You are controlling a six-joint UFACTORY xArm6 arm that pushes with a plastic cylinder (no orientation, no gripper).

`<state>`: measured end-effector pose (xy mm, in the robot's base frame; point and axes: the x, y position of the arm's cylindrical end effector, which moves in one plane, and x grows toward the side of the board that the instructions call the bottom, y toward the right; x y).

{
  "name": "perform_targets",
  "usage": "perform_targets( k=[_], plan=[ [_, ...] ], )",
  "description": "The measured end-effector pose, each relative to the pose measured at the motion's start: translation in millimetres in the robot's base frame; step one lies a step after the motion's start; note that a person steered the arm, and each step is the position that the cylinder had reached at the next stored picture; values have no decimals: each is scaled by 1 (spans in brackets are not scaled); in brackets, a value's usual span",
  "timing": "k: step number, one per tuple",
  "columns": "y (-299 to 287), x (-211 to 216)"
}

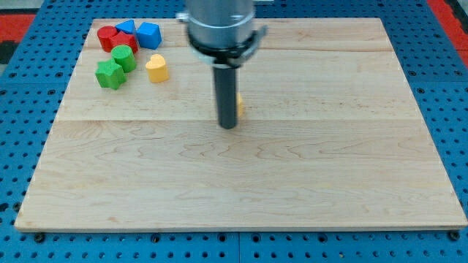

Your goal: Slide the yellow hexagon closer to the yellow heart

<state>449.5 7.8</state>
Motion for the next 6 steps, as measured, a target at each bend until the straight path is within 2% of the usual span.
perform_targets(
  k=[1,3,4,5,6],
  plan=[
    [16,-10],
    [-62,-45],
    [-7,-30],
    [1,-59],
    [-30,-82]
  ],
)
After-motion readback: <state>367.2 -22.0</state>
